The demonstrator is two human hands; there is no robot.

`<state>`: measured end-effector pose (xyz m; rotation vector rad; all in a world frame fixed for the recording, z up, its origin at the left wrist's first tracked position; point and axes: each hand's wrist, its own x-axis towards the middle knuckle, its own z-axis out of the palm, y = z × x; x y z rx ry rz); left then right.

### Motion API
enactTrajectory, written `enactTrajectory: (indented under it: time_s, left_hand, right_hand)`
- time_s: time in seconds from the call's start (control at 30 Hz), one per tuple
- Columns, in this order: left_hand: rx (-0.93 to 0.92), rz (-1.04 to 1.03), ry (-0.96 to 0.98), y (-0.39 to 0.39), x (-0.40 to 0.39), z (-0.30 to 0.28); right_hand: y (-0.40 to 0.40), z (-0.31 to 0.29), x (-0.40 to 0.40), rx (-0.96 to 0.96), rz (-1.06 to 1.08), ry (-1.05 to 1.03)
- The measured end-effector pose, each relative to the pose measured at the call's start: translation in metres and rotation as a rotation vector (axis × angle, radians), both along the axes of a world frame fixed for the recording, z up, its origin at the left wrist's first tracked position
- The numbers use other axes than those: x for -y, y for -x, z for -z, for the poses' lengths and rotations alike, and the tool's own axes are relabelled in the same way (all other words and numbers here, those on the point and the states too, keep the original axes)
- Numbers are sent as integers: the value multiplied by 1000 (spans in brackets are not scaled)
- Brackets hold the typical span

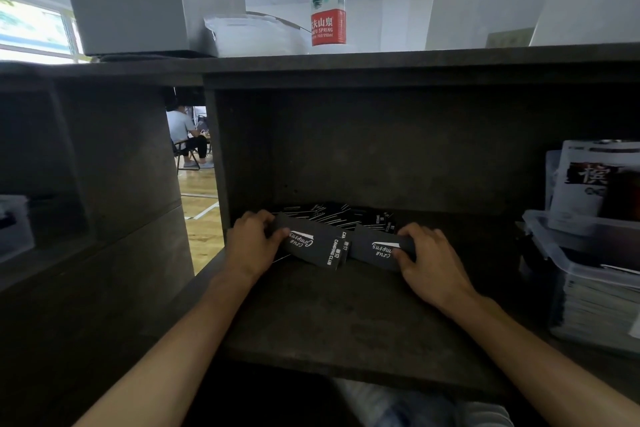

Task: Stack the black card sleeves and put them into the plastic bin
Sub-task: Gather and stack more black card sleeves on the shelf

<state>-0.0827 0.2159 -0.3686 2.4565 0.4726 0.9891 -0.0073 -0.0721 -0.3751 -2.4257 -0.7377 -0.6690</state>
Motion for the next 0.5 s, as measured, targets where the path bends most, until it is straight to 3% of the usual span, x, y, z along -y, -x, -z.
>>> enactTrajectory:
  time_s: [0.2, 0.3, 0.37, 0.43, 0.5]
  left_hand:
    - [63, -17, 71, 1, -2, -2]
    - [257, 237, 325, 2, 0, -7]
    - [273, 411, 460, 2, 7, -9]
    - [192, 474, 364, -1, 18, -5]
    - [108, 427, 149, -7, 32, -1]
  right_hand:
    - [0, -1, 0, -17, 40, -6]
    - [-1, -3, 2, -7, 79, -51]
    - [-1, -4, 2, 4, 77, -76]
    - [0, -5, 0, 9, 41, -103]
    - [2, -6, -3, -2, -17, -87]
